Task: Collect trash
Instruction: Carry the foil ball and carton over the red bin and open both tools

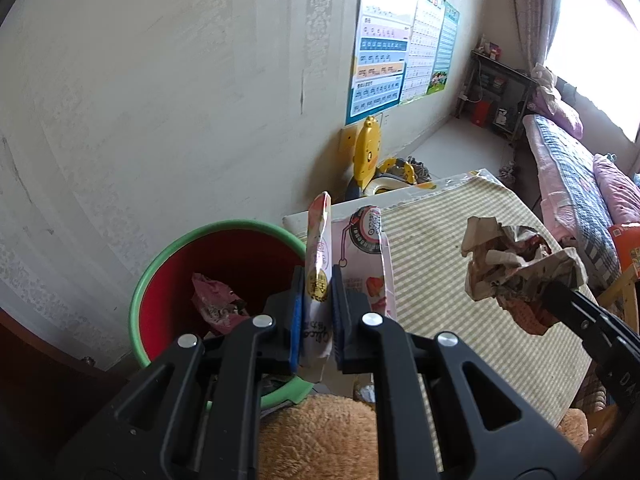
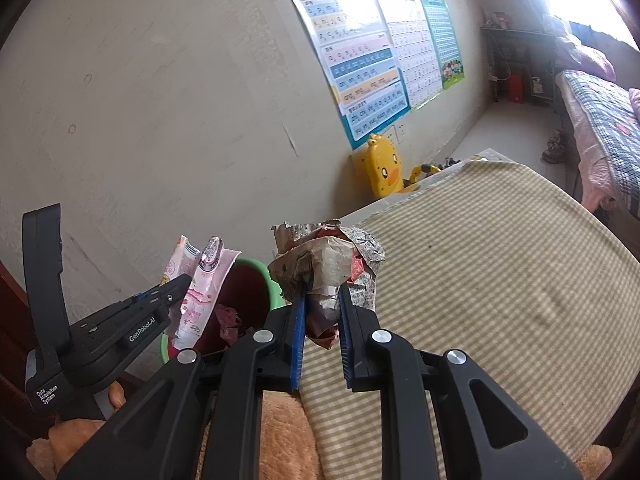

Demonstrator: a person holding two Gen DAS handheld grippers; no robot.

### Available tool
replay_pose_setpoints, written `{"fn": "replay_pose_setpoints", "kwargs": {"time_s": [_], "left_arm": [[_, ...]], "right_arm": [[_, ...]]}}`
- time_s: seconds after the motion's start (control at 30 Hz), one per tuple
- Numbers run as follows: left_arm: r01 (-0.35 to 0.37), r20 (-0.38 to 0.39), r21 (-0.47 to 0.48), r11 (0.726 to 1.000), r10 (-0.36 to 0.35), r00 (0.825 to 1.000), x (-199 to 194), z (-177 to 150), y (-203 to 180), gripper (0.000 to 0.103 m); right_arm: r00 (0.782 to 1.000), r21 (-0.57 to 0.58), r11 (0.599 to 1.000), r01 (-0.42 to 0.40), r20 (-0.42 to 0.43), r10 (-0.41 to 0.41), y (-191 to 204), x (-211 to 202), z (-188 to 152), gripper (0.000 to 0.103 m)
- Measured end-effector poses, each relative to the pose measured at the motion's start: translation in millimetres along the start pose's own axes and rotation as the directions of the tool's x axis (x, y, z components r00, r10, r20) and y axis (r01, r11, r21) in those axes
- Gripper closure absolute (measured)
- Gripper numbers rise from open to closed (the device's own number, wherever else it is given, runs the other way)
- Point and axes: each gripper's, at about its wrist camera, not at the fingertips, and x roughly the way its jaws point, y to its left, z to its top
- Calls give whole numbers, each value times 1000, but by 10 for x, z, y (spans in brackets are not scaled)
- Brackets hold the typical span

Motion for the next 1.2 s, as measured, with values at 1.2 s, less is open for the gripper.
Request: {"fn": "replay_pose_setpoints", "kwargs": {"time_s": [1.2], "left_arm": [[-81,-113,-127,989,67,991,411,-152,812,91]], "right_arm": [[991,-101,993,-56,-130,43,629,715,-46,89]]}}
